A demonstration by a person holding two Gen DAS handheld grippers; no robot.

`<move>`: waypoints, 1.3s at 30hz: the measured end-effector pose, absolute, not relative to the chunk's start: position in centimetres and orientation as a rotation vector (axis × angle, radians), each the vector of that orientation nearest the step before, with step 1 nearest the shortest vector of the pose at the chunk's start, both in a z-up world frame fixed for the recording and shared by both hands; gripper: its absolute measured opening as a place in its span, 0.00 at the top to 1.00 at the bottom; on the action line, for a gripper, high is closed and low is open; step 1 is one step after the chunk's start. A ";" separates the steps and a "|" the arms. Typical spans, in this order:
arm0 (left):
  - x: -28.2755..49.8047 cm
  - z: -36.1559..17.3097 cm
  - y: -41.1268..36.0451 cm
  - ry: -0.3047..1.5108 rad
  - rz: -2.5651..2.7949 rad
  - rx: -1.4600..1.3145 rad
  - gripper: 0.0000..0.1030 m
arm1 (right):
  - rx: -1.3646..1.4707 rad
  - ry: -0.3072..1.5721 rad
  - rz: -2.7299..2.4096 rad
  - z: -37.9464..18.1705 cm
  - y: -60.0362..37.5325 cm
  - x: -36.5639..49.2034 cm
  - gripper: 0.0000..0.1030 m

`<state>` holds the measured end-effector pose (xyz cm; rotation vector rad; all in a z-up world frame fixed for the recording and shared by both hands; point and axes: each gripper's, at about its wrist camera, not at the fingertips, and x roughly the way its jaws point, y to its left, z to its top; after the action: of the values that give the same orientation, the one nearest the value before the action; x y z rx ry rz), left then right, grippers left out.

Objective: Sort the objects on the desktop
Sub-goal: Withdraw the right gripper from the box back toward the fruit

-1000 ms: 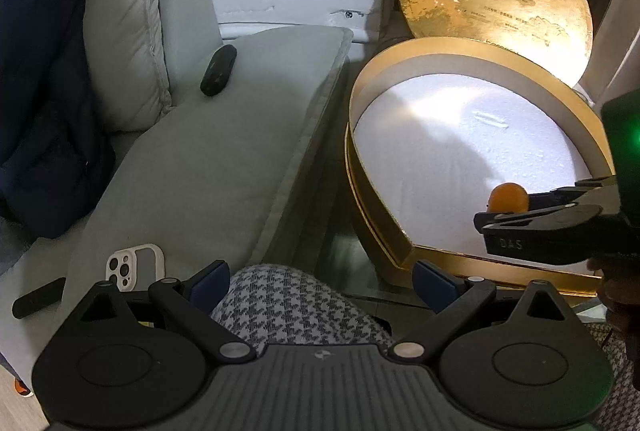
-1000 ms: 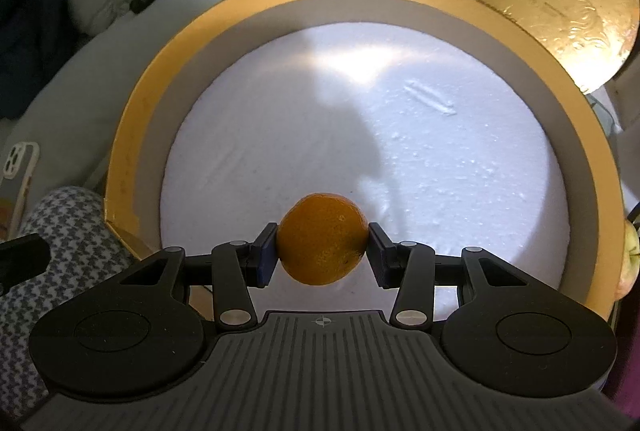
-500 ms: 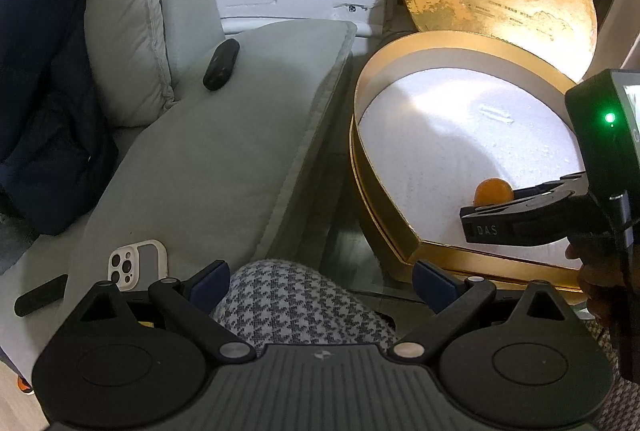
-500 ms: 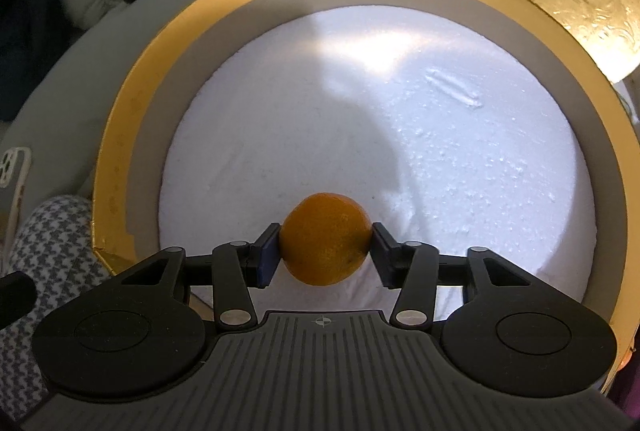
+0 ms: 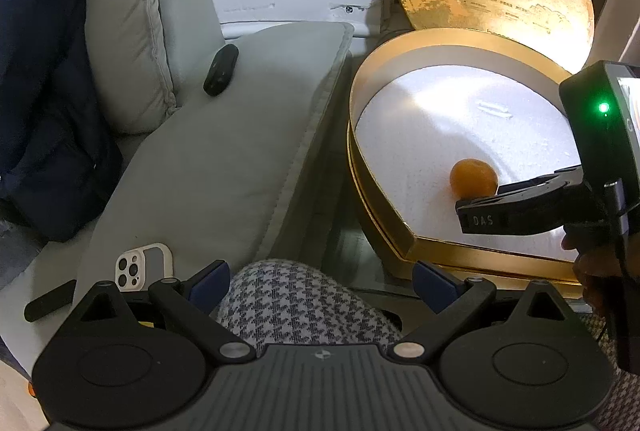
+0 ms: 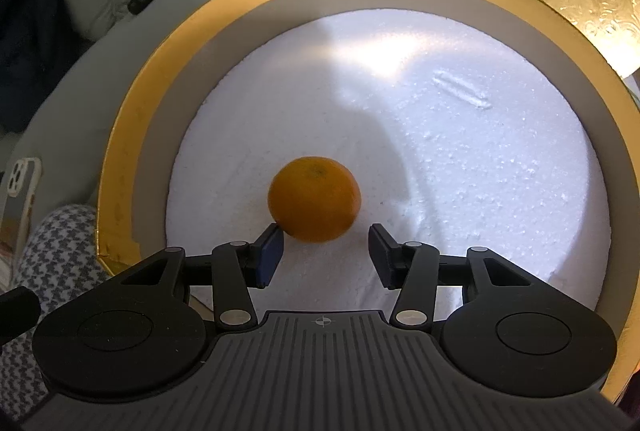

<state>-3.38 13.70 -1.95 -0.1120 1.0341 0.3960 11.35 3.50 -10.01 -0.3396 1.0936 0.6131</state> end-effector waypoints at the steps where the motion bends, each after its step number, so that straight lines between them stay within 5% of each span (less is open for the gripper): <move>1: -3.4 -1.9 13.6 1.033 0.396 -0.107 0.04 | -0.337 1.093 0.614 -9.9 3.4 11.4 0.49; 29: -2.0 -0.1 4.2 1.032 0.208 0.148 0.04 | 0.025 0.952 0.441 -1.6 -14.3 2.6 0.48; 39: -1.3 0.1 1.2 1.041 0.138 0.209 0.02 | 0.090 0.931 0.378 -1.0 -18.1 0.4 0.40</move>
<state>-1.31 1.20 0.13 0.2090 1.0409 0.1376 0.40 -18.05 -1.03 0.0898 0.9312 0.3775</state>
